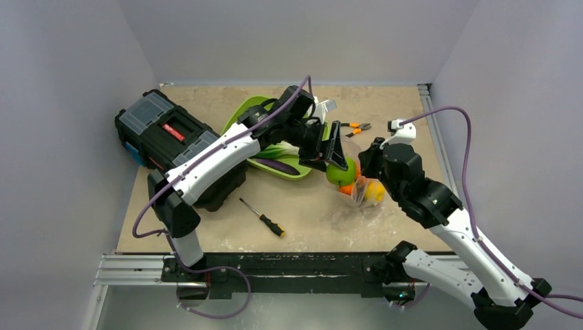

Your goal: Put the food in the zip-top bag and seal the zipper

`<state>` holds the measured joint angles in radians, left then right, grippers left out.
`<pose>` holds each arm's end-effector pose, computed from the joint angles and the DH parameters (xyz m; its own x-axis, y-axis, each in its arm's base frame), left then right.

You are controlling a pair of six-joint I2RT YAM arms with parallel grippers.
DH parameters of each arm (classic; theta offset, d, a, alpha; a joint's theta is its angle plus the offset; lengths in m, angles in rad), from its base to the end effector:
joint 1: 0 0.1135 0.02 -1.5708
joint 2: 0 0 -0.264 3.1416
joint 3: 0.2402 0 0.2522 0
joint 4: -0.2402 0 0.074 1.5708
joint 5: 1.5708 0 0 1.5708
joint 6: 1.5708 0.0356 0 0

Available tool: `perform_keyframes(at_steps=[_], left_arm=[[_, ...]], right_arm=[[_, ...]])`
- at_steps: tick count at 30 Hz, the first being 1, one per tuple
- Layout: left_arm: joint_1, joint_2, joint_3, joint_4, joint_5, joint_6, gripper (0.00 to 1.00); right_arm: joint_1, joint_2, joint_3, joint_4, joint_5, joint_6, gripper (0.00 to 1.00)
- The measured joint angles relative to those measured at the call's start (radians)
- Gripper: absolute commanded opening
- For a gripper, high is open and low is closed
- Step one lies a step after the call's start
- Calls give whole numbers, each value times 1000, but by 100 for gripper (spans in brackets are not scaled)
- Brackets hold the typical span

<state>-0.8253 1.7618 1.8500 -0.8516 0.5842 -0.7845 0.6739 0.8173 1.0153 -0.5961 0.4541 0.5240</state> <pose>0.2459 -0.2953 0.3823 -0.9559 0.1666 -0.2419 0.2938 0.5521 -0.7803 0.1390 0.0910 0.3720 -0.3848 0.2681 -0.8832 -0.0604 0.9475 0.3140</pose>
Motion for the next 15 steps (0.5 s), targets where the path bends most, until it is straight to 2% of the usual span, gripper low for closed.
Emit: perform_keyframes(at_steps=[4, 15], left_arm=[[0, 0, 13, -2, 6, 2, 91], [0, -1, 23, -3, -4, 24, 91]], right_arm=[[0, -1, 0, 0, 0, 0, 0], [0, -2, 0, 0, 0, 0, 0]])
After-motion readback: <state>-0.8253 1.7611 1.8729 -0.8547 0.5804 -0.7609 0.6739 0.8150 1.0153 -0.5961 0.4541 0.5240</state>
